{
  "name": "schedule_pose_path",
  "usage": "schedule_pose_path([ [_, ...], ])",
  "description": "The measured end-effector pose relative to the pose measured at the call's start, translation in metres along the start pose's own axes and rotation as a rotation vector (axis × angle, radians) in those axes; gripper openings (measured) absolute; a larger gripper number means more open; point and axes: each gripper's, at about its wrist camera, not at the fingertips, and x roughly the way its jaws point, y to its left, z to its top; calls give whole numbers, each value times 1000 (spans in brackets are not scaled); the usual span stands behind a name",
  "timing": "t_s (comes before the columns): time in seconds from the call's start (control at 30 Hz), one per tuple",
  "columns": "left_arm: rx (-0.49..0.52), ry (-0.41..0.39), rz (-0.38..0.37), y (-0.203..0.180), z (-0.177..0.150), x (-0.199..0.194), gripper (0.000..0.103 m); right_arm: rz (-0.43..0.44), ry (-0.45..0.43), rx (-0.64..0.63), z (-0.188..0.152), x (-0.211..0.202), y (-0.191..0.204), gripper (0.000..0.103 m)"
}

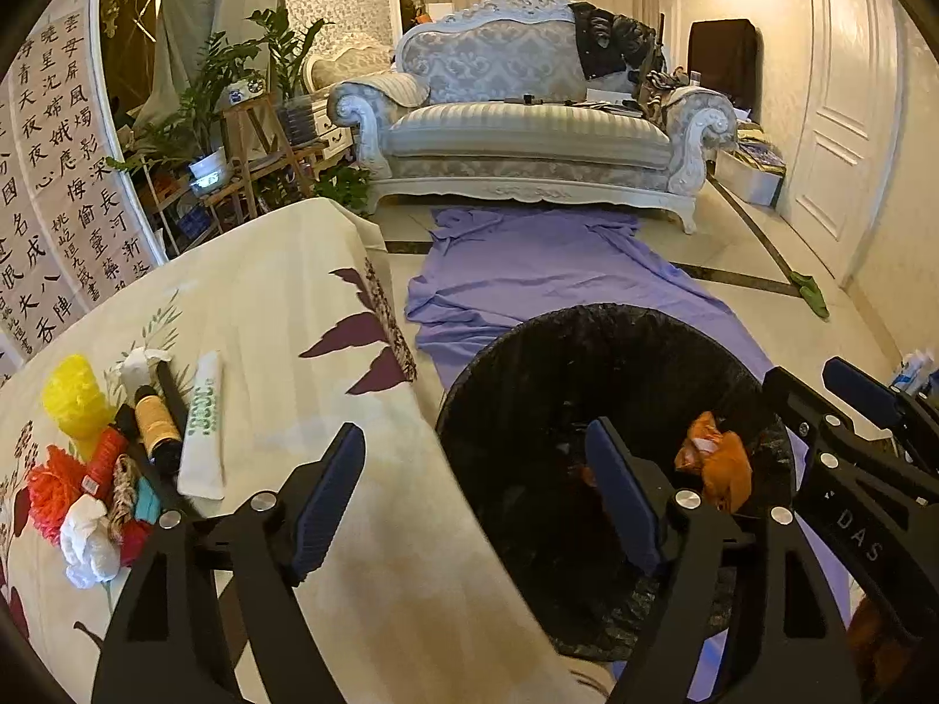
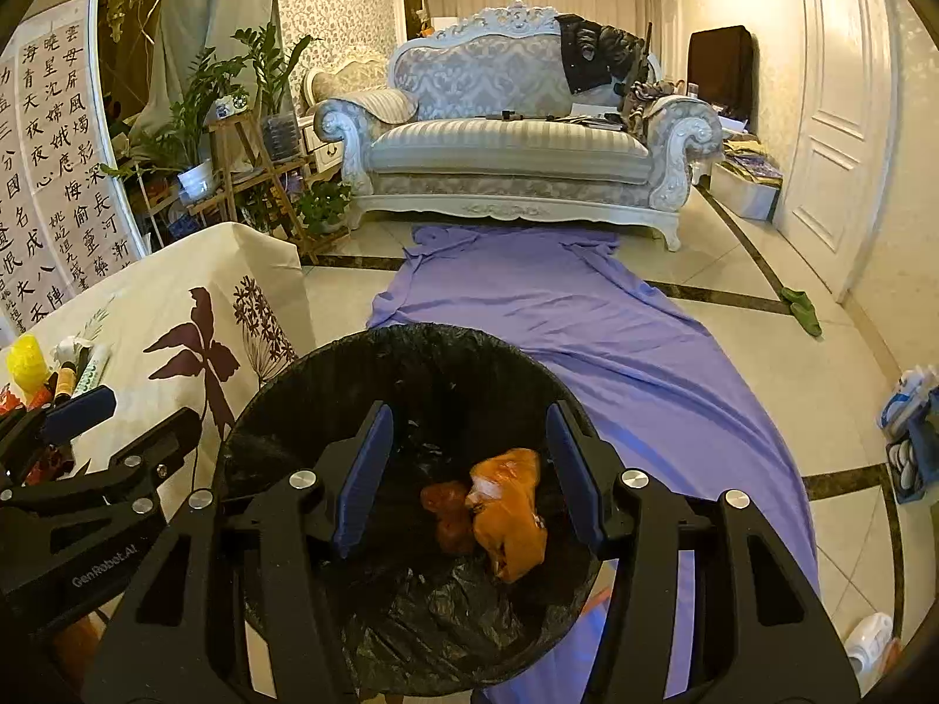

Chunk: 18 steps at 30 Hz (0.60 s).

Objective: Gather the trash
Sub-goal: 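Carry both bags over the black bin and open both tools to drop them, then grasp the dark red cloth bundle with the right tool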

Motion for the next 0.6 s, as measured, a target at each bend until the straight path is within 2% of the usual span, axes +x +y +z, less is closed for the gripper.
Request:
schedule_pose_path([
  [0.3,-26,-19,40,32,-13,-29,76,31,2,-13,-6,-18,22,54],
  [0.6,-90,-28,124,85,-29,-54,76,122,10,-81,-13,-30,76,54],
])
